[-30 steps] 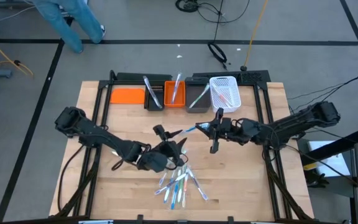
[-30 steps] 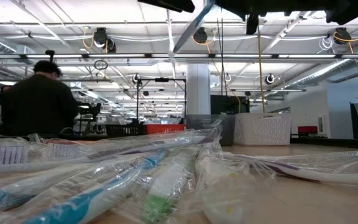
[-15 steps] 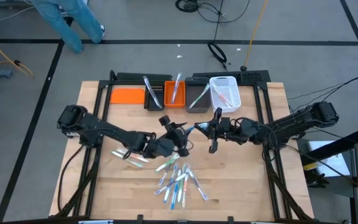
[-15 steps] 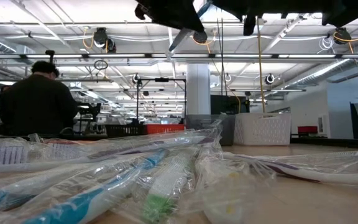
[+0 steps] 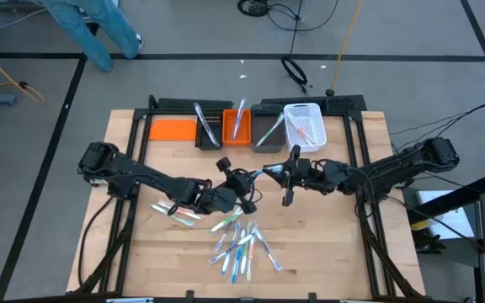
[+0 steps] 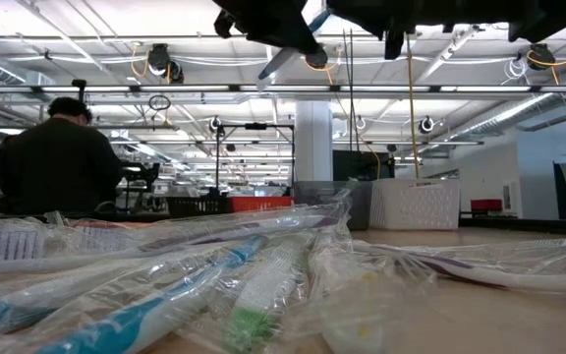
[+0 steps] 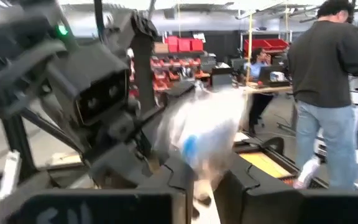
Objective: Pick & Place Toothbrushes
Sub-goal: Put the blue toothbrush into the orange basket
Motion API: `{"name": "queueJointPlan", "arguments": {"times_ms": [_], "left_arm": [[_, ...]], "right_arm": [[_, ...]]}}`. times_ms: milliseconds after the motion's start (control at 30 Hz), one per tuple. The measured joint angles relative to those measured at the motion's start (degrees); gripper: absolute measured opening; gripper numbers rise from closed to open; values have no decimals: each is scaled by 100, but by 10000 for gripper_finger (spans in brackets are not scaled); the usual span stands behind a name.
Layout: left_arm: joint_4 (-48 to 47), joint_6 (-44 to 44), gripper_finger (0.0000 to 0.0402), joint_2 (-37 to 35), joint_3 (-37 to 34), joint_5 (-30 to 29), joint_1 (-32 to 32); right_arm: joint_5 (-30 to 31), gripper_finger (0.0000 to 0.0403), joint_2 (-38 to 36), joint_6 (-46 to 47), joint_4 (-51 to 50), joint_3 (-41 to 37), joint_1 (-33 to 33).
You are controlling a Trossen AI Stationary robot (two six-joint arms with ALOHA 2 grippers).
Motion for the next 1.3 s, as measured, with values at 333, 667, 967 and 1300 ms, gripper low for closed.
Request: {"name": "queueJointPlan", "arguments": {"times_ms": [333,667,967,1300], "left_arm": [[-557,-652,9,-7,0,-380,91],[-1305,-1481,9,-11,0,-419,469],[-1909,-2383,9,-11,0,190,1204],[-1759,-2711,9,-11,0,1097,2193]], "right_arm": [[375,112,-54,-236,-571,-9,8],[600,175,-57,-6,-1300,-11,10],[576,165,-57,372,-1722,-11,325],[580,160,-57,368,-1698,-11,1002]]}}
